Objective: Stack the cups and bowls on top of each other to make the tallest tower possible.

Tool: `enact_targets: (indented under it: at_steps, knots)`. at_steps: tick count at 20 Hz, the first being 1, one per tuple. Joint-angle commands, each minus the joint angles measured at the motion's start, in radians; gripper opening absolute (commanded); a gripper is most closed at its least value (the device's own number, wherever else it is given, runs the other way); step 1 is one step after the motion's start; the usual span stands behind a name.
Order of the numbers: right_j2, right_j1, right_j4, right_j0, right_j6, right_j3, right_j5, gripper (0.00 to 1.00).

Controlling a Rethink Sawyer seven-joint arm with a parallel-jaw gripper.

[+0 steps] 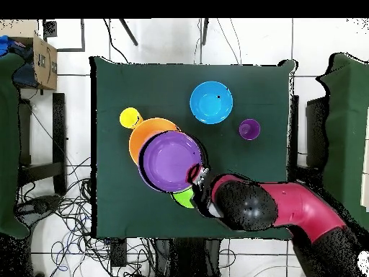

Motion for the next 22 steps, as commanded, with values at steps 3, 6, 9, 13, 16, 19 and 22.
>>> enact_targets:
  at_steps: [3,6,9,13,16,19,22]
  knots:
    - [0.062,0.092,-0.089,-0.024,-0.229,-0.029,0.106,0.00]
    - [0.057,0.107,-0.108,-0.026,-0.230,-0.040,0.107,0.00]
    - [0.050,0.124,-0.129,-0.030,-0.241,-0.059,0.114,0.00]
    - [0.042,0.147,-0.159,-0.032,-0.245,-0.076,0.113,0.00]
    - [0.046,0.157,-0.172,-0.038,-0.246,-0.087,0.120,0.00]
    - [0.047,0.163,-0.187,-0.044,-0.249,-0.099,0.128,0.00]
    - [0.047,0.166,-0.203,-0.051,-0.247,-0.101,0.129,0.00]
